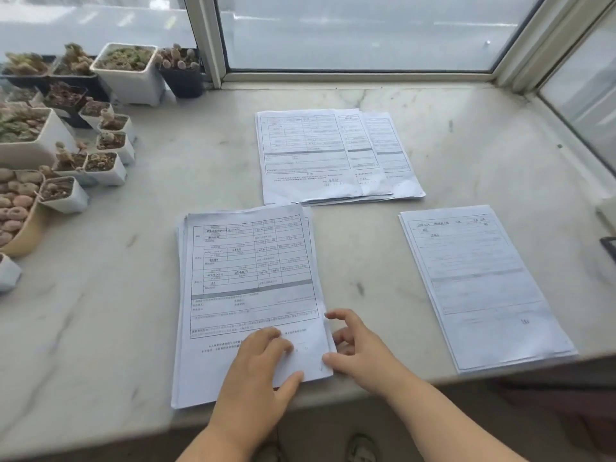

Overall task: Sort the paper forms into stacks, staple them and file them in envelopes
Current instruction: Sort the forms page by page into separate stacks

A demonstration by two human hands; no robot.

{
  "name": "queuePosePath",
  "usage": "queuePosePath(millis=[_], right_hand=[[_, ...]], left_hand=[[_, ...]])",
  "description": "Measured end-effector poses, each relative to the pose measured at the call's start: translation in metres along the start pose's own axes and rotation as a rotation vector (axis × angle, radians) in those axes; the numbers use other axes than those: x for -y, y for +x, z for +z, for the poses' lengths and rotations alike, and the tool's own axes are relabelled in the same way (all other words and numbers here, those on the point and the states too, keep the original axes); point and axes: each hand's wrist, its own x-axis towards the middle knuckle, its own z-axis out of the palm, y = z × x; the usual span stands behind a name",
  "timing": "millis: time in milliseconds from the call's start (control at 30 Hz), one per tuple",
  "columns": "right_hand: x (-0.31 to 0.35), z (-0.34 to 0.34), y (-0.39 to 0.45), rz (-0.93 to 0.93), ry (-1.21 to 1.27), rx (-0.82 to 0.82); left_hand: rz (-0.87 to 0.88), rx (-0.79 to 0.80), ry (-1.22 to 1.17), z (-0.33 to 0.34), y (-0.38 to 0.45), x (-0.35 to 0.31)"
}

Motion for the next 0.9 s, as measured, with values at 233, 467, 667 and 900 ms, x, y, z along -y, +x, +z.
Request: queuePosePath(millis=[233, 467, 667, 900], right_hand=[[-0.005, -0.001, 0.007, -0.078, 0.059, 0.081], [-0.01, 0.011, 0.013, -0.103, 0.144, -0.042], [-0.014, 0.006, 0.013, -0.098, 0.181, 0.049], [-0.003, 0.017, 0.016, -0.099, 0.102, -0.092]], left_hand=[[0.015, 0.034, -0.061, -0.003, -0.006, 0.003], [-0.042, 0.025, -0.164, -0.006, -0.001, 0.006], [-0.124, -0.1, -0.338, -0.011, 0.004, 0.007], [-0.071, -0.013, -0.229, -0.004, -0.001, 0.016]])
